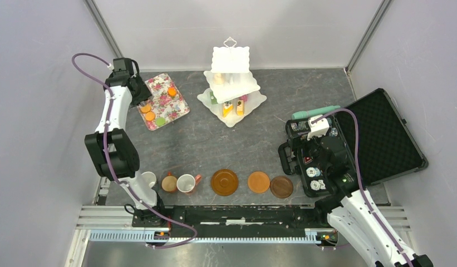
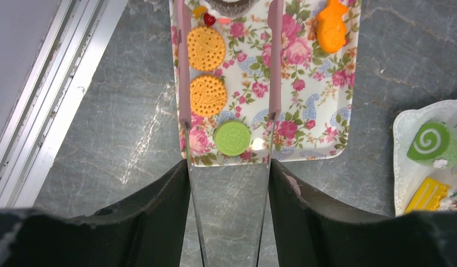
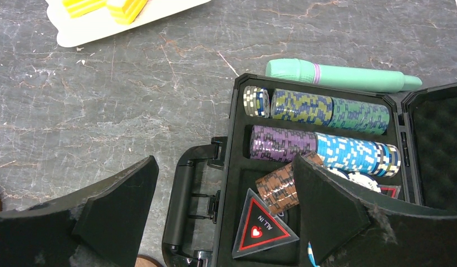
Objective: Serve the afternoon tea
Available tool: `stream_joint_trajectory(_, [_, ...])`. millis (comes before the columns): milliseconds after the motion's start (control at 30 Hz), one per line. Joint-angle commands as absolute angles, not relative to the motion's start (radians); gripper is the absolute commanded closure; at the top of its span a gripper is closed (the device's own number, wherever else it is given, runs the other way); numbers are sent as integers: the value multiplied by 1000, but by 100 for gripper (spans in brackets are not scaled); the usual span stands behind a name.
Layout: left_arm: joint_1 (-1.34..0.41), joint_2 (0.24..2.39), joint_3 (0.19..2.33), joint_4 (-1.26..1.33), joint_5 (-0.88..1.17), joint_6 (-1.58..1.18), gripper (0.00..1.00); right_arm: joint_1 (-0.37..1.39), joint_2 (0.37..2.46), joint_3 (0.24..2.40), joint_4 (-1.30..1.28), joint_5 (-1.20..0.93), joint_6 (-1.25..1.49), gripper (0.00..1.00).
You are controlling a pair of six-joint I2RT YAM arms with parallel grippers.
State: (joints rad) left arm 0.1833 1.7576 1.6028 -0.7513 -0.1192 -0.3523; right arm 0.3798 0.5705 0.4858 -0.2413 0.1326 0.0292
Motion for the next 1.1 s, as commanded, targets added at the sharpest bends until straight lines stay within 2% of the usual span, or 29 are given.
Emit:
stream_joint_trajectory(0, [189,1802,1695,-720,-88,-308,41,387,571,482,-205,134,35,2])
stream_joint_trajectory(167, [190,1872,1784,-758,-100,-300,40,387,575,482,-206,135,35,2])
stream_joint_trajectory(400, [204,1904,1768,-745,-108,-295,38,388,578,480,-207,141,35,2])
stream_joint_trajectory(633, [226,1932,1771,-736,-32,-300,40,387,587,482,-206,143,34,2])
stream_joint_trajectory(733, [225,1889,1687,-698,-10,-316,34,387,586,483,-208,144,35,2])
stream_joint_trajectory(867, [212,1843,1515,-594,30,-349,16,387,582,482,-203,142,35,2])
stream_joint_trajectory(1067, [172,1916,1575,-619,-100,-371,15,388,572,477,-207,128,36,2])
